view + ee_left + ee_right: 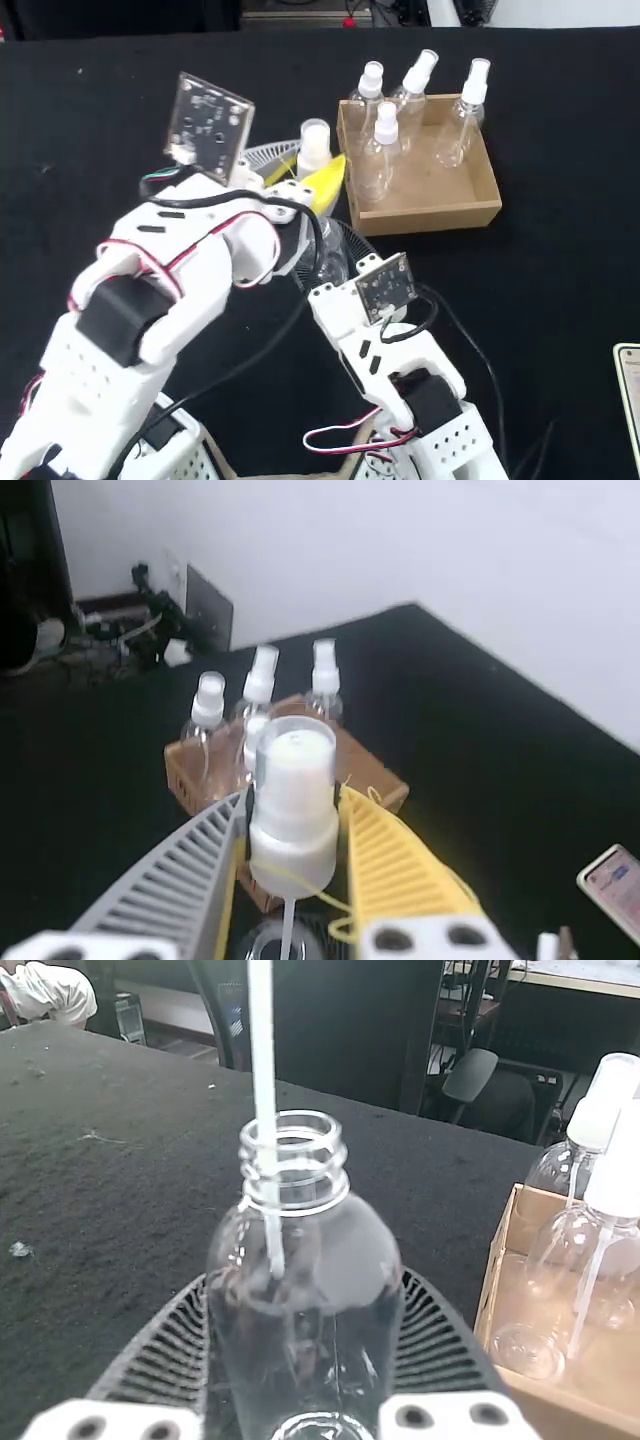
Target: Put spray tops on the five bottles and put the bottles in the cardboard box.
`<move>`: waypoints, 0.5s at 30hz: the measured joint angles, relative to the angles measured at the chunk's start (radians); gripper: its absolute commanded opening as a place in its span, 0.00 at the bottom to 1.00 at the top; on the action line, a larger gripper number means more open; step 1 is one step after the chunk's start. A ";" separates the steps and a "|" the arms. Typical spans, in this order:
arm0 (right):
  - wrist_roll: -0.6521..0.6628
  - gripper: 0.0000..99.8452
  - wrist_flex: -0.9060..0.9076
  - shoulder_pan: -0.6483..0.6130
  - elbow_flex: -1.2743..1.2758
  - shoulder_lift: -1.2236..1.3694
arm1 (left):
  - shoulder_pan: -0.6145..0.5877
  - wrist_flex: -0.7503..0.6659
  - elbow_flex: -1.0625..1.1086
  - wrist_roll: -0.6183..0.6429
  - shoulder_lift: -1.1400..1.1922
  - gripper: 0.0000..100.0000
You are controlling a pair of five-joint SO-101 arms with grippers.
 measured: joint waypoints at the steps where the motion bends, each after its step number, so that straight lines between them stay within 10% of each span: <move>1: 0.000 0.07 0.000 0.000 0.000 0.000 | 0.000 0.000 0.020 0.000 0.000 0.07; 15: 0.003 0.07 0.000 0.000 0.000 0.000 | 0.000 0.000 0.104 0.000 0.000 0.23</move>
